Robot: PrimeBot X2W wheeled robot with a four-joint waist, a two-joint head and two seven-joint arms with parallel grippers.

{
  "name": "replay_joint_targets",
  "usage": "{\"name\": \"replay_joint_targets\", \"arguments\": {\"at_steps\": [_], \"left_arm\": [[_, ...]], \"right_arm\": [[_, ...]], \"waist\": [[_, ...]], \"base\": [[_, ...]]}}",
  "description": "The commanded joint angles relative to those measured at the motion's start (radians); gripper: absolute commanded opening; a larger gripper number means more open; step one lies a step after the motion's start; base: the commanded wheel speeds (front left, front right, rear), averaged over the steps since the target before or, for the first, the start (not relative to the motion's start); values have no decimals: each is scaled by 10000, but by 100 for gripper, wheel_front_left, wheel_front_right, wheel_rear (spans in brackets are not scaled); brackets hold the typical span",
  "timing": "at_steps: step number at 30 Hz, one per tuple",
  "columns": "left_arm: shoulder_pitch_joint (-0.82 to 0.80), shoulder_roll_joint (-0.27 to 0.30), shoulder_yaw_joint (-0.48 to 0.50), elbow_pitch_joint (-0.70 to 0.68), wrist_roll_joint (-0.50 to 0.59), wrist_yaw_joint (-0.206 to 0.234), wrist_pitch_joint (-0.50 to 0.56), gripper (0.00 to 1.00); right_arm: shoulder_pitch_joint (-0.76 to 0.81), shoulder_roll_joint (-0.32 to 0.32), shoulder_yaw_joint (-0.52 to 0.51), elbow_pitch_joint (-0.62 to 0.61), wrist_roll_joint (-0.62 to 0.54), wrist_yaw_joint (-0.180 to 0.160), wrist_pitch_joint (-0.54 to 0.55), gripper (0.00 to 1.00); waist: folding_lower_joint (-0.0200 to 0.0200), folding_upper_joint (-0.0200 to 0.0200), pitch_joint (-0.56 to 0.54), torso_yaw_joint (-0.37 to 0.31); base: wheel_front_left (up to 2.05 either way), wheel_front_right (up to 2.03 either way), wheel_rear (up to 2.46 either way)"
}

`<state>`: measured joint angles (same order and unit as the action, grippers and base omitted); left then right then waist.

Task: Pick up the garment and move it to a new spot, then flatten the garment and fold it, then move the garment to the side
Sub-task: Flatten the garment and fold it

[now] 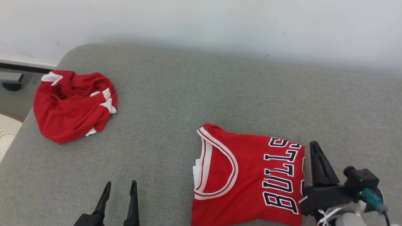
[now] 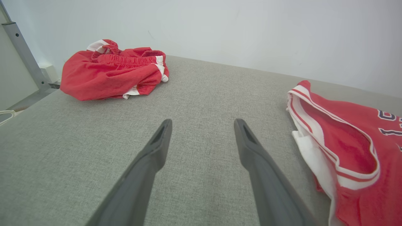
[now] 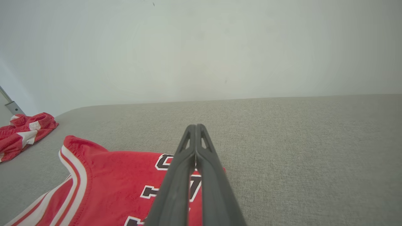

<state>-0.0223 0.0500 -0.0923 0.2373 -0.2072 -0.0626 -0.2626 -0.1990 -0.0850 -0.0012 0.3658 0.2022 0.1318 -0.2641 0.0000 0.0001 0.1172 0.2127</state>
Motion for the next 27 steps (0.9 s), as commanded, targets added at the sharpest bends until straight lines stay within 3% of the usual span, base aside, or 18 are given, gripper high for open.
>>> {"name": "replay_joint_targets", "arguments": {"at_steps": [1, 11, 22, 23, 24, 25, 26, 27], "left_arm": [[129, 7, 50, -53, 134, -36, -25, 100], [738, 5, 525, -306, 409, -147, -25, 100], [1121, 7, 872, -699, 760, -159, -25, 100], [1129, 5, 870, -741, 816, -166, -25, 100], [1182, 5, 872, -768, 865, -173, -25, 100], [1231, 5, 866, -780, 960, -188, -25, 100], [1272, 7, 875, -789, 1029, -199, -25, 100], [1301, 7, 889, -799, 1089, -205, -25, 100]], "right_arm": [[255, -48, -82, -184, 90, -16, -7, 0], [2286, 162, -624, -2009, 100, -16, -5, 0], [3347, 319, -374, -2815, -55, -16, -5, 0], [3404, 325, -356, -2812, -116, -16, -5, 22], [3443, 339, -319, -2806, -144, -16, -5, 36], [3478, 345, -334, -2785, -182, -16, -5, 44], [3485, 348, -350, -2761, -185, -16, -5, 91], [3500, 343, -380, -2746, -124, -16, -5, 100]], "waist": [[0, -1, -233, -330], [0, -1, -929, -1250], [0, -1, -1176, -1840], [0, -1, -1186, -1875], [0, -1, -1198, -1914], [0, -1, -1205, -1941], [0, -1, -1214, -1965], [0, -1, -1223, -1987]], "base": [[0, 0, 0], [0, 0, 0], [0, 0, 0], [0, 0, 0], [0, 0, 0], [0, 0, 0], [0, 0, 0], [0, 0, 0]]}}
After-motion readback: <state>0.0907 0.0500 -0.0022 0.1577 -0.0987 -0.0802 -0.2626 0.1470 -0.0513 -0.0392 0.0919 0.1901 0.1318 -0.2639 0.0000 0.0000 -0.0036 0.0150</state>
